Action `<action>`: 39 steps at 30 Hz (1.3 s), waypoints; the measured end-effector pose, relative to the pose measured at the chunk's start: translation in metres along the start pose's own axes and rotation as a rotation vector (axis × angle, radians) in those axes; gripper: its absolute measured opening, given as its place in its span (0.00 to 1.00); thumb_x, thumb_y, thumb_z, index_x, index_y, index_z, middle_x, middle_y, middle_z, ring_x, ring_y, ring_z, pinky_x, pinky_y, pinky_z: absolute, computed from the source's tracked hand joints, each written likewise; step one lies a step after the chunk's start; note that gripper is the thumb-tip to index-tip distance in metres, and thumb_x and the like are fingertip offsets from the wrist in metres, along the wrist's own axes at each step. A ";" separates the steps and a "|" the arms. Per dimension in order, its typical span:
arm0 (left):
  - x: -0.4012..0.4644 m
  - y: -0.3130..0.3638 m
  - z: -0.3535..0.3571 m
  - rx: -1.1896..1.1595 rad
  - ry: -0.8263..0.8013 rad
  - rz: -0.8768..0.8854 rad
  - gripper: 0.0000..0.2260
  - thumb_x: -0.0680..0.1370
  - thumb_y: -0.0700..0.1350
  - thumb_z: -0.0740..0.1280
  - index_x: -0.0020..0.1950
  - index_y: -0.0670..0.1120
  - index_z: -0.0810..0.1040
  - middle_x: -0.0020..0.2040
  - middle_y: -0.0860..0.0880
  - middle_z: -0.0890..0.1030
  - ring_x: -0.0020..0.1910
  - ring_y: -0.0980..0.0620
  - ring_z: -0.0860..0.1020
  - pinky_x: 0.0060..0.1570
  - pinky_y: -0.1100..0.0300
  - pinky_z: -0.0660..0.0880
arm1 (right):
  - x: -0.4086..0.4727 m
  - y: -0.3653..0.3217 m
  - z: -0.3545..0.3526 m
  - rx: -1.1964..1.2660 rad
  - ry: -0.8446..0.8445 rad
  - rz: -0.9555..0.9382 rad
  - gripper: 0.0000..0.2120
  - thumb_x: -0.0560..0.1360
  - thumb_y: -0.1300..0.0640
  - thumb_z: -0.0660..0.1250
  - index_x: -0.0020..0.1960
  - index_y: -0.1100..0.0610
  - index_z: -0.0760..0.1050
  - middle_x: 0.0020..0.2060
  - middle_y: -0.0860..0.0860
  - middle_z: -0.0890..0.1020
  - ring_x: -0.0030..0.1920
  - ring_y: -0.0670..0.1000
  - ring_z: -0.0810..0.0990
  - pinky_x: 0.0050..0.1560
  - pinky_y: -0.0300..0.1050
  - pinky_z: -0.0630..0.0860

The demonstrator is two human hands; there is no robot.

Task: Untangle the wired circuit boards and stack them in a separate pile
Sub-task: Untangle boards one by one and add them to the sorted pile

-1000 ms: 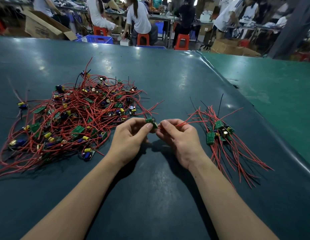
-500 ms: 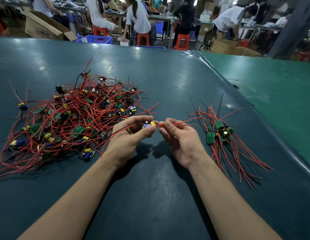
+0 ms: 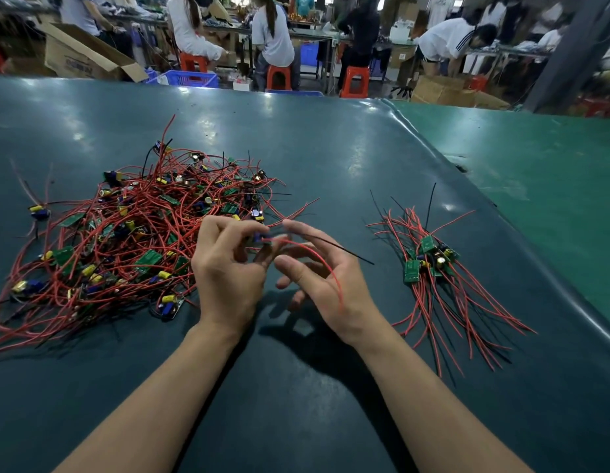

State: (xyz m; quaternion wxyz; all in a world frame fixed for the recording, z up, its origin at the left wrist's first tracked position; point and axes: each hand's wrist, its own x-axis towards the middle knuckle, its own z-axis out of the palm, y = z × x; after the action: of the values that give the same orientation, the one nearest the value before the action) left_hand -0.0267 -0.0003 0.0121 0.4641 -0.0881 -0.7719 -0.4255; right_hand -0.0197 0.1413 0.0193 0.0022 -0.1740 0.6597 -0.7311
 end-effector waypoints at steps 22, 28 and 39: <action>-0.004 0.008 0.007 -0.084 -0.239 -0.029 0.07 0.73 0.39 0.74 0.45 0.42 0.76 0.37 0.49 0.76 0.34 0.53 0.75 0.36 0.62 0.73 | 0.009 -0.012 -0.016 0.410 0.243 0.130 0.05 0.76 0.59 0.67 0.49 0.56 0.82 0.44 0.51 0.84 0.38 0.49 0.83 0.26 0.38 0.75; 0.000 0.011 0.007 -0.486 -0.556 -0.471 0.14 0.77 0.56 0.65 0.40 0.47 0.79 0.28 0.52 0.77 0.25 0.59 0.73 0.28 0.67 0.68 | 0.004 -0.015 -0.016 0.430 0.028 0.202 0.06 0.73 0.59 0.66 0.43 0.54 0.82 0.42 0.53 0.84 0.38 0.50 0.82 0.28 0.39 0.73; -0.002 0.009 0.010 -0.301 -0.464 -0.355 0.16 0.76 0.54 0.67 0.36 0.43 0.81 0.29 0.50 0.80 0.27 0.53 0.77 0.29 0.59 0.71 | 0.009 -0.005 -0.009 0.216 0.301 0.173 0.04 0.76 0.63 0.69 0.43 0.57 0.80 0.37 0.53 0.85 0.31 0.49 0.82 0.25 0.37 0.73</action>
State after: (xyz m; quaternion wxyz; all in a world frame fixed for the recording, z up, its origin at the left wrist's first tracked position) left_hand -0.0272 0.0128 0.0140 0.1762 -0.1143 -0.7888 -0.5777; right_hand -0.0290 0.1488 0.0261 -0.0148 -0.0042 0.5828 -0.8124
